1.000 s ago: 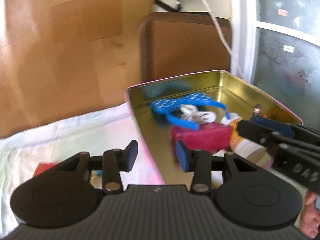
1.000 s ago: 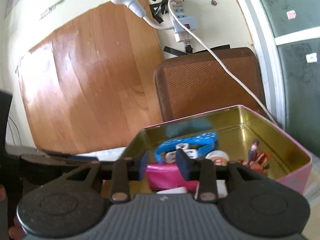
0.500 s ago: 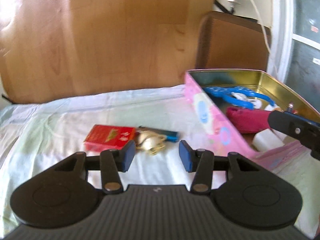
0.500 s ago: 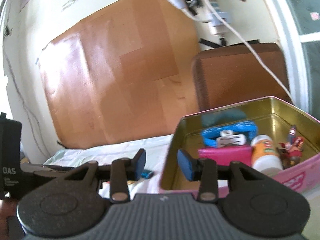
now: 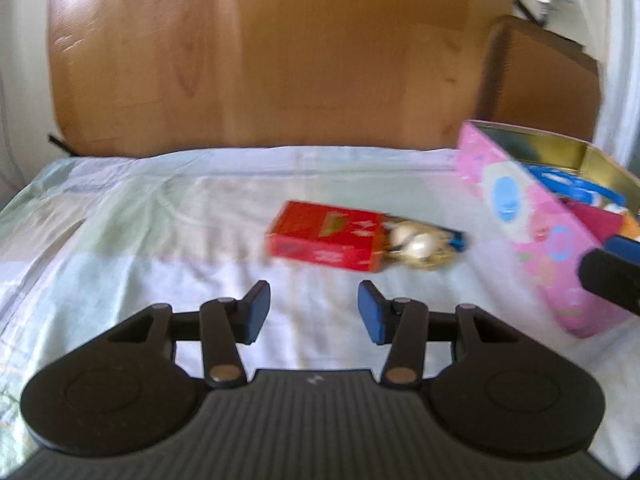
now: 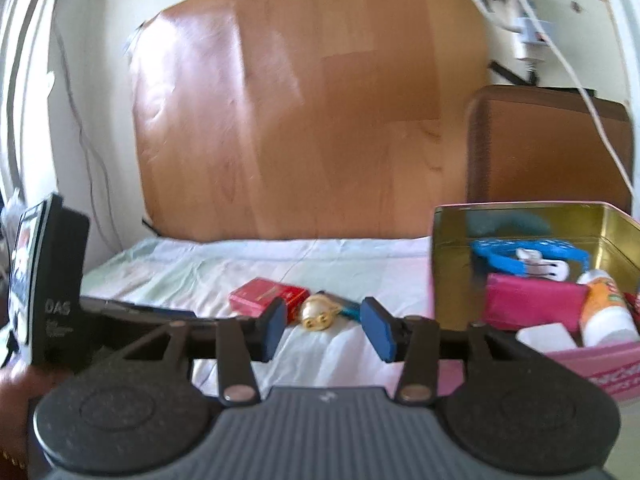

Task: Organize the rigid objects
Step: 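Move the right gripper down onto the gold ball-shaped toy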

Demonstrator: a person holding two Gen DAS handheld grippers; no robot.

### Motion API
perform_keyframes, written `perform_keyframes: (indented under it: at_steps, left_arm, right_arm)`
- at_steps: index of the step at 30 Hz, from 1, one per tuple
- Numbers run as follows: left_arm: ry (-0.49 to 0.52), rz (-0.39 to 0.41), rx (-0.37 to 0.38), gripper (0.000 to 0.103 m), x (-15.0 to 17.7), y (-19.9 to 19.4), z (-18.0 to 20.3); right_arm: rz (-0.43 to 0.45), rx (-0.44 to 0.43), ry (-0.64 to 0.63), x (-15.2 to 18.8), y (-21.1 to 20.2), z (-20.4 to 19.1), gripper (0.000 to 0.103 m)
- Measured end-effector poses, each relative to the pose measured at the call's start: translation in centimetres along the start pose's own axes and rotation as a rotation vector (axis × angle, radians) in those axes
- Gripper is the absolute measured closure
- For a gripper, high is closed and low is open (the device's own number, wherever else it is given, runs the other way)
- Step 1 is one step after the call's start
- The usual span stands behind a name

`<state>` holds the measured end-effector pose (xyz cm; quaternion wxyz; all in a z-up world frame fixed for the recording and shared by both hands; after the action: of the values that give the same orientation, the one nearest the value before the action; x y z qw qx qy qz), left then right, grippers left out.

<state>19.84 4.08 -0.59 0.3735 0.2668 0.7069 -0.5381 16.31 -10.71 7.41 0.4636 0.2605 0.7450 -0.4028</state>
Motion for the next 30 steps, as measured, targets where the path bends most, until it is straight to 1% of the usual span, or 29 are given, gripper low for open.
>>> perform_keyframes:
  at_steps: [5, 7, 9, 14, 18, 22, 24, 27, 29, 30]
  left_arm:
    - [-0.065, -0.035, -0.078, 0.051, 1.2, 2.8, -3.2]
    - [-0.081, -0.041, -0.093, 0.051, 1.5, 3.4, -3.8]
    - [-0.088, -0.032, -0.089, 0.050, 1.4, 3.6, -3.9]
    - [-0.052, -0.023, -0.102, 0.050, 1.3, 3.6, -3.2]
    - [-0.058, -0.025, -0.100, 0.049, 1.4, 3.6, -3.4]
    - [-0.050, -0.023, -0.104, 0.049, 1.4, 3.6, -3.4]
    - [-0.051, -0.024, -0.100, 0.049, 1.4, 3.7, -3.4]
    - [-0.051, -0.024, -0.100, 0.049, 1.4, 3.7, -3.4]
    - [-0.052, -0.024, -0.099, 0.049, 1.4, 3.7, -3.4]
    - [-0.052, -0.024, -0.098, 0.049, 1.4, 3.7, -3.4]
  right_arm:
    - [-0.069, -0.012, -0.038, 1.4, 2.6, -0.9, 0.060]
    - [-0.094, -0.016, -0.036, 1.9, 3.6, -1.0, 0.060]
    - [-0.109, -0.014, -0.042, 2.2, 4.5, -1.0, 0.060]
    - [-0.125, 0.014, -0.083, 1.9, 7.0, -0.2, 0.060]
    - [-0.139, 0.039, -0.089, 1.4, 9.5, 1.1, 0.054]
    - [-0.177, 0.050, -0.101, 1.5, 11.9, 1.8, 0.052]
    - [-0.200, 0.059, -0.111, 1.7, 12.9, 2.2, 0.052]
    - [-0.237, 0.046, -0.085, 1.9, 14.1, 2.5, 0.052]
    - [-0.244, 0.035, -0.068, 1.9, 14.5, 2.8, 0.055]
    - [-0.251, 0.026, -0.060, 2.0, 14.8, 2.8, 0.059]
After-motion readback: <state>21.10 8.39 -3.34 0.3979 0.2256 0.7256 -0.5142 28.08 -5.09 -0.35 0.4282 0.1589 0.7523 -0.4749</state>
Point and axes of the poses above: each gripper's, at about its wrist camera, not at the fingertips, and y roughly the way its jaws point, z to its right, x to its underside, the point moved 9 cm from there along y, roughly the way its jaws point, and after that the axes turned 12 degrees about -x, right-handed, at the moved point
